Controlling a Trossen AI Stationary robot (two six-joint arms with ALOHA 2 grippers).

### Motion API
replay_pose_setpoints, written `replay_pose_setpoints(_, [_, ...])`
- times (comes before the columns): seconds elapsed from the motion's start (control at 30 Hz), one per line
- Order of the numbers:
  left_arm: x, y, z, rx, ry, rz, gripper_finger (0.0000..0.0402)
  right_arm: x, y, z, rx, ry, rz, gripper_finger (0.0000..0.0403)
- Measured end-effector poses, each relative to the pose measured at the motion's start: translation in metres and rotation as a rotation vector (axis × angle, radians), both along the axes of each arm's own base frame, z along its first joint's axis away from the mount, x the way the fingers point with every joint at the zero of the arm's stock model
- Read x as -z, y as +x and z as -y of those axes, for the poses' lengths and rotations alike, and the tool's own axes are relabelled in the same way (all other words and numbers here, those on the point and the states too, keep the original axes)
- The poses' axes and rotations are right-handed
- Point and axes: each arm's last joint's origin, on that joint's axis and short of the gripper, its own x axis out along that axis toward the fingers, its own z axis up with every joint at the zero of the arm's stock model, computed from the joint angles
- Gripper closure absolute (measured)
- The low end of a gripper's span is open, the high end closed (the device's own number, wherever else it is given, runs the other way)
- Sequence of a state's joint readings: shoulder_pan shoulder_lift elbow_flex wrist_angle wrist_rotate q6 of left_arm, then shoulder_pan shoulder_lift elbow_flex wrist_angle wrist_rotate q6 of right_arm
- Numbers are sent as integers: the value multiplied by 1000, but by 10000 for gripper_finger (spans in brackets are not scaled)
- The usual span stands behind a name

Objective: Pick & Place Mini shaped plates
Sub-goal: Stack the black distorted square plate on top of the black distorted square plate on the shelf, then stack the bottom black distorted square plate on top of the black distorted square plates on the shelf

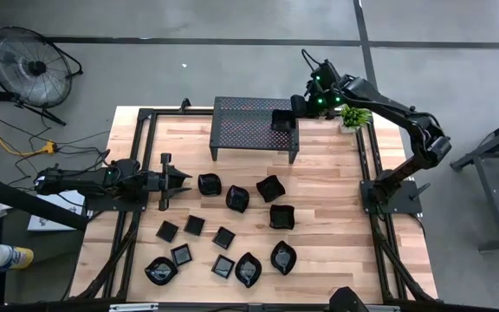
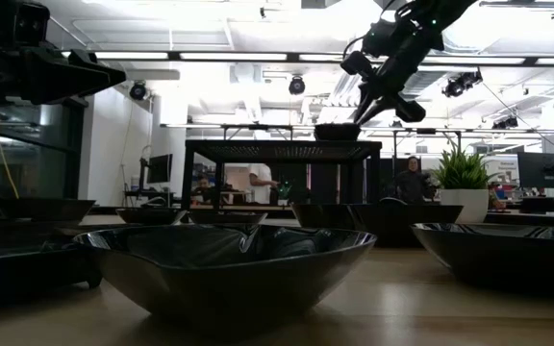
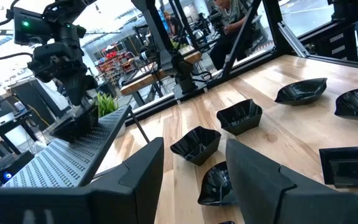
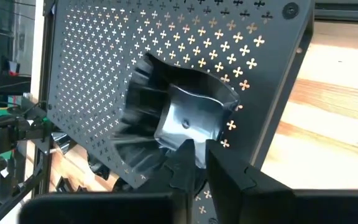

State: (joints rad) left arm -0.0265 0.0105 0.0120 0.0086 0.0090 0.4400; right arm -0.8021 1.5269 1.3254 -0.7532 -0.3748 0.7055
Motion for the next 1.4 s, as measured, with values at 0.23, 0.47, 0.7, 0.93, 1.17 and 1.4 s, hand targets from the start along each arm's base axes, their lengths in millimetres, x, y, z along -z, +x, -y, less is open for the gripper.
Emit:
replay_pose_setpoints(0.23, [0,0,0,0,0,0,231,0,0,0,-11,12,11,342])
replay_pose_setpoints(0.47, [0,0,0,0,0,0,231,-1,-1,-5,-69,72,37,341])
replay_pose_setpoints(0.7, [0,0,0,0,0,-1,231,7,0,-27,-142,148,-95,341])
replay_pose_setpoints(0.93, [0,0,0,0,0,-1,231,13,13,-65,-210,150,-299,341])
replay_pose_setpoints(1.17, [0,0,0,0,0,-1,231,15,32,-114,-275,120,-420,341])
replay_pose_setpoints(1.4, [0,0,0,0,0,0,231,16,45,-174,-318,60,-512,341])
